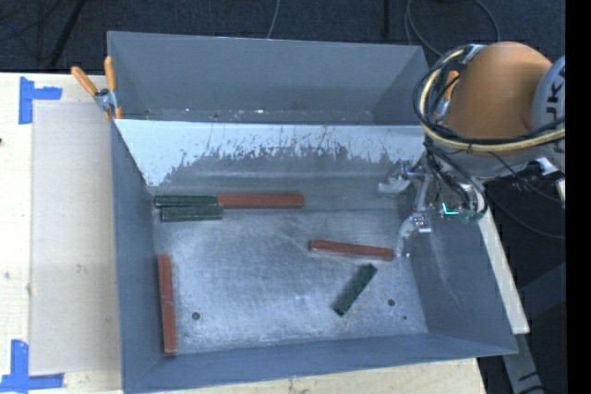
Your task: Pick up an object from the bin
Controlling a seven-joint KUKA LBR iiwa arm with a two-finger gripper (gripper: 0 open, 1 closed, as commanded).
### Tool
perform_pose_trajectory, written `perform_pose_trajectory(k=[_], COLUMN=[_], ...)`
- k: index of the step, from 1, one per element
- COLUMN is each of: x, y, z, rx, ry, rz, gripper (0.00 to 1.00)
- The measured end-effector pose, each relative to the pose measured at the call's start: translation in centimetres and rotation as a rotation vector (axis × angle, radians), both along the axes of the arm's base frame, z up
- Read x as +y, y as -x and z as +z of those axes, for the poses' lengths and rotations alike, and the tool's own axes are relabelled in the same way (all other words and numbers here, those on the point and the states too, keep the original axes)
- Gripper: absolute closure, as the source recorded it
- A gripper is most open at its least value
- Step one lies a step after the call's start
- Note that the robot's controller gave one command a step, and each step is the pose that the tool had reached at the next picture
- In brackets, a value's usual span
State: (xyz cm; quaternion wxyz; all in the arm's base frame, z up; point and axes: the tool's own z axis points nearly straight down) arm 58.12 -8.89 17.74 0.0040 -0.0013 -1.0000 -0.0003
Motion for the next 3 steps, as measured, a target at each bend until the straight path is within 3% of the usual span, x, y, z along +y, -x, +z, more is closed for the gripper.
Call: perform_pose_trajectory(k=[1,2,3], x=[0.0,0.8,1.3], y=[-0.2,-2.1,-2.0], z=[0.4,-6.0,-8.7], rx=[-0.007,-0.015,-0.003], ry=[0.001,0.001,-0.001], rz=[0.002,-0.026,-0.055], gripper=[0.0,0.0,0.0])
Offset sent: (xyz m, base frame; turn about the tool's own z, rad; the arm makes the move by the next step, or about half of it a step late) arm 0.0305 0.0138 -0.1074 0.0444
